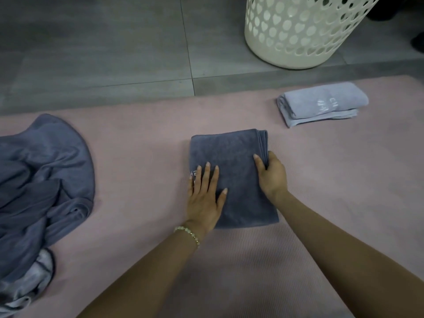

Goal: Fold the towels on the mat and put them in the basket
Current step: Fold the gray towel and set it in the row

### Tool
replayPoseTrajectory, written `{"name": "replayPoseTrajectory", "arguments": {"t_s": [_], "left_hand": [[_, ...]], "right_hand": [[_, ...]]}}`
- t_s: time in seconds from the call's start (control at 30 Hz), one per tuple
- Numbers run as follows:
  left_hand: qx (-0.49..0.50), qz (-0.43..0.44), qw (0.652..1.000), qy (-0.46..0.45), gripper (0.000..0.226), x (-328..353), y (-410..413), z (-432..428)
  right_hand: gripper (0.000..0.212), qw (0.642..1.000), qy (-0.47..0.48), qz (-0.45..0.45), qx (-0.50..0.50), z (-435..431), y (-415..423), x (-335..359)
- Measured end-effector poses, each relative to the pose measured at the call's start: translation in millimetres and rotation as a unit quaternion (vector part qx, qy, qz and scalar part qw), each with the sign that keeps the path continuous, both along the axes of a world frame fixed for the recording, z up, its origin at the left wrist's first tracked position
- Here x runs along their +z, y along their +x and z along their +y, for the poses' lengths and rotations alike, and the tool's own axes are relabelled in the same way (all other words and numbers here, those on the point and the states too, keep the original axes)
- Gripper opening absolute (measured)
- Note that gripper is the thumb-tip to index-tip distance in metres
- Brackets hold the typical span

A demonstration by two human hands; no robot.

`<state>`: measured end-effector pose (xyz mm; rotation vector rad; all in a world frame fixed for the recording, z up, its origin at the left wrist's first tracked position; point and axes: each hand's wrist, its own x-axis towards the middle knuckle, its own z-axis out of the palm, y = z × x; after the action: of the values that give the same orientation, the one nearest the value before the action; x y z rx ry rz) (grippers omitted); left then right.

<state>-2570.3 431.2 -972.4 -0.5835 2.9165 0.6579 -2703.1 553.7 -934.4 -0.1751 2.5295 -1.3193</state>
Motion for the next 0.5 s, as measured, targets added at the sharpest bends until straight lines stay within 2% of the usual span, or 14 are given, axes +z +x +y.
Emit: {"name": "replayPoseTrajectory", "arguments": {"t_s": [0.13, 0.2, 0.23, 0.3, 0.4, 0.43, 0.5], "left_hand": [[0.004, -0.013, 0.999, -0.039, 0.067, -5.4, -3.7, 6.5], [0.005, 0.001, 0.999, -0.034, 0.07, -5.9, -4.7, 6.5], [0.023, 0.004, 1.0, 0.004, 0.07, -1.2, -7.8, 5.0], [0.123, 0.021, 0.985, 0.122, 0.07, 3.7, -22.2, -4.2], [0.325, 0.052, 0.901, 0.283, 0.084, 15.9, -53.5, -33.1], [0.349, 0.061, 0.869, 0.345, 0.085, 20.9, -60.8, -42.8], [0.345, 0.052, 0.805, 0.479, 0.069, 33.2, -70.1, -56.6]], "right_hand": [[0.023, 0.998, 0.063, -0.01, -0.019, 4.6, 0.0, -6.0], [0.035, 0.994, 0.11, -0.003, -0.029, 9.4, 3.2, -6.8], [0.045, 0.99, 0.134, -0.003, -0.037, 12.9, 6.4, -6.7], [0.061, 0.986, 0.16, -0.029, -0.038, 21.0, 17.0, -7.3], [0.066, 0.975, 0.195, -0.104, 0.014, 30.7, 29.1, -10.4], [0.063, 0.972, 0.188, -0.139, 0.027, 32.5, 29.7, -9.8], [0.048, 0.964, 0.133, -0.226, 0.043, 34.2, 26.8, -1.8]]}}
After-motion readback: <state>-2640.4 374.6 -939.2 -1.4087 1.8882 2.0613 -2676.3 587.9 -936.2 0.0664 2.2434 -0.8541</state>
